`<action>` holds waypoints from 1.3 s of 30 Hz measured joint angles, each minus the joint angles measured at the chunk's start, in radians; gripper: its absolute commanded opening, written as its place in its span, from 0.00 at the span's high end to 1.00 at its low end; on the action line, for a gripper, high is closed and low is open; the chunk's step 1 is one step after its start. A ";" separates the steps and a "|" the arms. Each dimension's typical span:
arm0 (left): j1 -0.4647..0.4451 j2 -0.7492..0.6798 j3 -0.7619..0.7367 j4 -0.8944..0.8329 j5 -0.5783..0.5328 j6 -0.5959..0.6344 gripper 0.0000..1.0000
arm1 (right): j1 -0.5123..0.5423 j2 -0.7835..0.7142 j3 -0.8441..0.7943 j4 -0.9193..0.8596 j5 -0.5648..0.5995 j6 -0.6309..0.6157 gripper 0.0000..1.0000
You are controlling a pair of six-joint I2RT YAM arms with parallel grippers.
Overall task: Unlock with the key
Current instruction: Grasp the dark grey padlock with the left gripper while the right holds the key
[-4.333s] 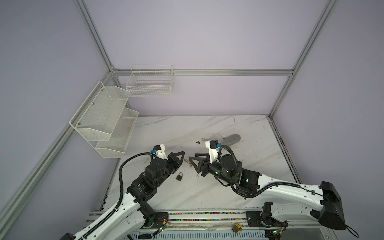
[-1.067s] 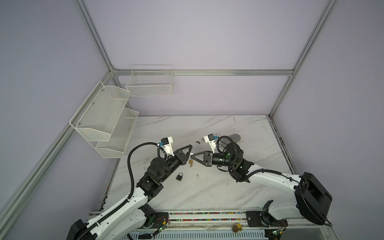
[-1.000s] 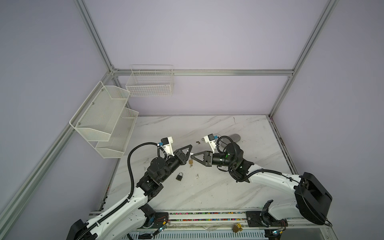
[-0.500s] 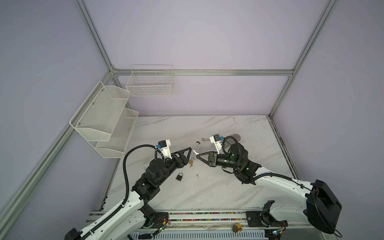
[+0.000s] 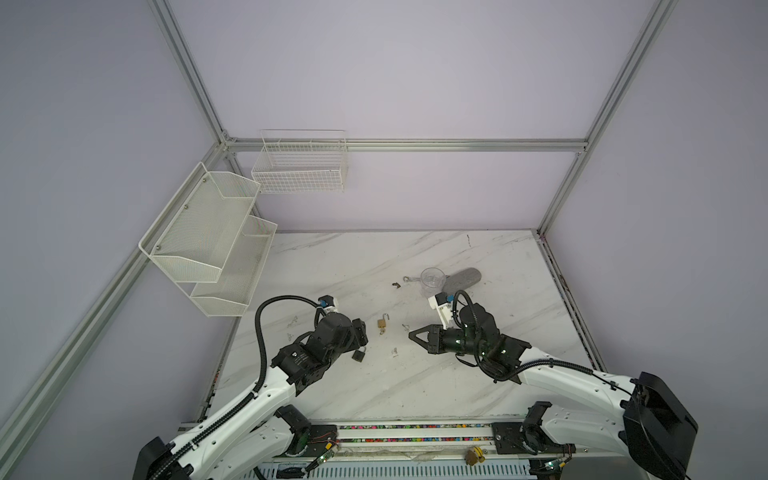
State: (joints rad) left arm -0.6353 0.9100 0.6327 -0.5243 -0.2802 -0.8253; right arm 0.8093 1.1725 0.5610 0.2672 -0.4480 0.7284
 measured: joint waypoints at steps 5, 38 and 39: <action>0.000 0.134 0.017 -0.045 0.011 0.025 0.17 | 0.000 -0.003 -0.032 0.005 0.012 0.000 1.00; -0.003 0.433 0.018 0.021 0.168 0.073 0.16 | -0.001 -0.023 -0.032 0.008 0.060 -0.005 1.00; -0.007 0.442 0.019 0.023 0.169 0.080 0.17 | -0.001 -0.023 -0.032 0.008 0.062 -0.005 1.00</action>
State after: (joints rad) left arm -0.6422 1.3521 0.6521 -0.5014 -0.1112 -0.7448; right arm 0.8082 1.1500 0.5285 0.2756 -0.3862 0.7231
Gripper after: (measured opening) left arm 0.838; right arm 0.054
